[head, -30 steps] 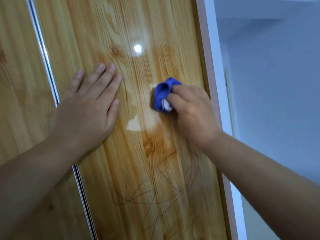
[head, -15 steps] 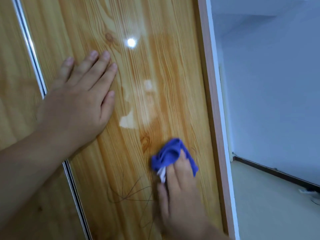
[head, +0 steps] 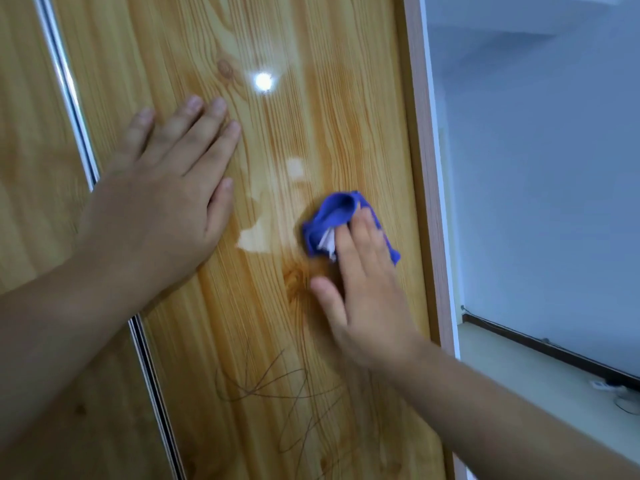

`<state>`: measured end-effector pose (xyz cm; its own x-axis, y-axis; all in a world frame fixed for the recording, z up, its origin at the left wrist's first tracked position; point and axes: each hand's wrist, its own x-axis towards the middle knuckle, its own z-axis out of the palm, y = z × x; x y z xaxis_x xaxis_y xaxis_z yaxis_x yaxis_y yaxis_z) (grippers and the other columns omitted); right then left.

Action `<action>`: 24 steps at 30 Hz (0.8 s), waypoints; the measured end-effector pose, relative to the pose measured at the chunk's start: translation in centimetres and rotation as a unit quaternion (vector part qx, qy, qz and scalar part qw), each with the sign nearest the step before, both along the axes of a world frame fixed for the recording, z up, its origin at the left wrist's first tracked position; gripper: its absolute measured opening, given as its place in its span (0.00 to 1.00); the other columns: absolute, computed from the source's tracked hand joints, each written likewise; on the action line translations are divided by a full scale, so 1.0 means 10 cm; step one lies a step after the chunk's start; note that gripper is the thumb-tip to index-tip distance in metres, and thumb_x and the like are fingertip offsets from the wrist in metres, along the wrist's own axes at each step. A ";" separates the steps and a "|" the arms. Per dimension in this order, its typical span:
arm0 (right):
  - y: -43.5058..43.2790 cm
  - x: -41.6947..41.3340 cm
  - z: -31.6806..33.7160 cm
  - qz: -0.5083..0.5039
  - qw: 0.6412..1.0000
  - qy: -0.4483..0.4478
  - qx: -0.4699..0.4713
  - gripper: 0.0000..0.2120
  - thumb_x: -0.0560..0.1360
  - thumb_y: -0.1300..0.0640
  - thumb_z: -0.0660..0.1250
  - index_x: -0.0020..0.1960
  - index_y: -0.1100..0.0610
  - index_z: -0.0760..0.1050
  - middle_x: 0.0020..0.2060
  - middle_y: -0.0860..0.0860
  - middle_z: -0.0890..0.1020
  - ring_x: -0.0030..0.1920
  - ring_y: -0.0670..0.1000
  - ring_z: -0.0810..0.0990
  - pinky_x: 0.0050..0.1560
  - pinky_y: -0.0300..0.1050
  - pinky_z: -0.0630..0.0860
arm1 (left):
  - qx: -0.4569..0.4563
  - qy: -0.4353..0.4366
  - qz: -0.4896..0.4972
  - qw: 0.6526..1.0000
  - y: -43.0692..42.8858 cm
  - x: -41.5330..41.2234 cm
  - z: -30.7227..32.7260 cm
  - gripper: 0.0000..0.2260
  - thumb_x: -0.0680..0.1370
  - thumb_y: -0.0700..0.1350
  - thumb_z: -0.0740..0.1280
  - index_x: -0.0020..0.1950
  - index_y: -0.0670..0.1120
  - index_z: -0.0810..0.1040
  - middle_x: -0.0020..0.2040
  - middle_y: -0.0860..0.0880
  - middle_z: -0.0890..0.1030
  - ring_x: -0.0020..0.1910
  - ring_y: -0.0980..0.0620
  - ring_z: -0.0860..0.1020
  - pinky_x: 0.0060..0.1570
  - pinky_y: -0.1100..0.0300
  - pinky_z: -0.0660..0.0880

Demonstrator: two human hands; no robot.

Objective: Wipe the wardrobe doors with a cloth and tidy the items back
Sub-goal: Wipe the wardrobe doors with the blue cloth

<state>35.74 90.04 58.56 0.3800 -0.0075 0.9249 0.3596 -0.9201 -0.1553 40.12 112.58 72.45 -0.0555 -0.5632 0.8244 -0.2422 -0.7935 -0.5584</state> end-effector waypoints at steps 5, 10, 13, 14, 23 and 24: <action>-0.20 0.09 0.68 0.061 0.993 -0.057 0.084 0.29 0.84 0.44 0.50 0.82 0.56 0.57 0.82 0.50 0.56 0.82 0.46 0.48 0.82 0.51 0.49 | 0.004 0.019 0.010 1.000 -0.02 -0.06 0.00 0.25 0.87 0.50 0.52 0.83 0.41 0.62 0.83 0.41 0.63 0.83 0.42 0.59 0.81 0.40 0.52; -0.25 0.15 0.29 0.069 0.992 -0.069 0.076 0.23 0.85 0.53 0.52 0.79 0.54 0.65 0.79 0.48 0.63 0.81 0.48 0.54 0.81 0.53 0.54 | -0.002 0.017 0.005 1.000 -0.01 -0.06 -0.03 0.25 0.87 0.49 0.52 0.83 0.41 0.62 0.83 0.41 0.63 0.83 0.42 0.60 0.81 0.39 0.53; -0.23 0.11 -0.40 0.066 0.995 -0.024 0.072 0.24 0.83 0.59 0.55 0.79 0.53 0.64 0.80 0.47 0.62 0.82 0.51 0.53 0.80 0.57 0.54 | 0.003 0.008 0.003 1.000 -0.01 -0.03 -0.01 0.25 0.87 0.49 0.53 0.82 0.41 0.63 0.82 0.41 0.64 0.82 0.41 0.61 0.80 0.38 0.54; -0.22 0.07 -0.64 0.066 0.995 -0.007 0.069 0.25 0.82 0.60 0.55 0.79 0.51 0.63 0.80 0.46 0.61 0.82 0.52 0.53 0.80 0.58 0.54 | 0.003 0.003 0.005 1.000 -0.01 -0.02 -0.01 0.25 0.87 0.49 0.53 0.82 0.41 0.63 0.82 0.40 0.64 0.82 0.41 0.61 0.80 0.38 0.55; -0.22 -0.17 -1.08 0.021 0.997 0.025 0.075 0.24 0.79 0.68 0.65 0.73 0.54 0.73 0.76 0.45 0.67 0.79 0.42 0.57 0.77 0.47 0.62 | -0.006 0.023 0.005 1.000 -0.02 -0.14 -0.03 0.24 0.87 0.48 0.54 0.82 0.41 0.65 0.82 0.41 0.65 0.82 0.41 0.61 0.80 0.39 0.54; -0.24 -0.22 -1.04 0.011 0.997 0.023 0.074 0.23 0.78 0.67 0.67 0.72 0.55 0.75 0.75 0.48 0.71 0.78 0.44 0.62 0.74 0.49 0.68 | -0.012 0.040 0.007 0.999 -0.03 -0.19 -0.03 0.23 0.87 0.47 0.55 0.81 0.41 0.65 0.82 0.41 0.65 0.82 0.41 0.61 0.81 0.39 0.53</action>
<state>33.52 87.67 48.20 0.4241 -0.1337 0.8957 0.3688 -0.8778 -0.3056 38.20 112.29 72.17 0.0191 -0.5431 0.8395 -0.2735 -0.8104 -0.5181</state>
